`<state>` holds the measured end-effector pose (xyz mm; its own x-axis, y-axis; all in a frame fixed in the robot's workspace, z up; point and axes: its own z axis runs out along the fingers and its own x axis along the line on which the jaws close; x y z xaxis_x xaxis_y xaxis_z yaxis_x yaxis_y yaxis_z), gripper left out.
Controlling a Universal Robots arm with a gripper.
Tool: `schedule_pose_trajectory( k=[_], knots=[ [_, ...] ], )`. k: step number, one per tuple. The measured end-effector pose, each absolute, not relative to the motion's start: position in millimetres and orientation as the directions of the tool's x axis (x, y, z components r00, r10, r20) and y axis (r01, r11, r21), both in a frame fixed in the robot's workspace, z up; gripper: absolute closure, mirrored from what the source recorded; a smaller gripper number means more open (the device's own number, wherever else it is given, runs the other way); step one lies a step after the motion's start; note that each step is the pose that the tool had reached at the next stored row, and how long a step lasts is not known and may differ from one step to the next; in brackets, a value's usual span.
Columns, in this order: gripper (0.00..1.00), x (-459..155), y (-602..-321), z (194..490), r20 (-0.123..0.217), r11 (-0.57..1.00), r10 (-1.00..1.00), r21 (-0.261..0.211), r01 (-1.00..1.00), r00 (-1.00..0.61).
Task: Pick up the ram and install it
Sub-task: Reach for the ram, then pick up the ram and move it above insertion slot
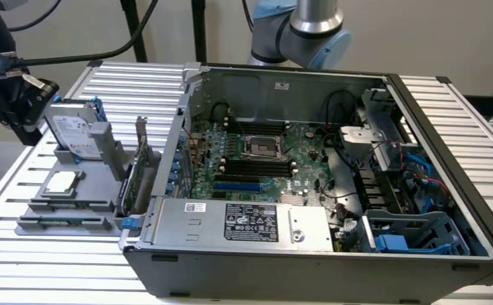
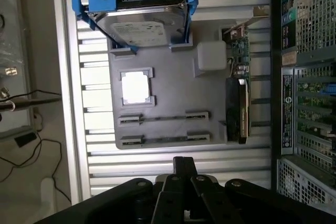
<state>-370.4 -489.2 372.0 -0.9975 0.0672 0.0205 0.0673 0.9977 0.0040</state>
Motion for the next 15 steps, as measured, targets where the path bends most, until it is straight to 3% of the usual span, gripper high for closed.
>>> schedule_pose_trajectory(
  k=[15],
  knots=[
    [0.89, -370.9, -491.0, 371.6, 0.021, 0.998, 0.067, 0.013, 0.067, -0.998]
  ],
)
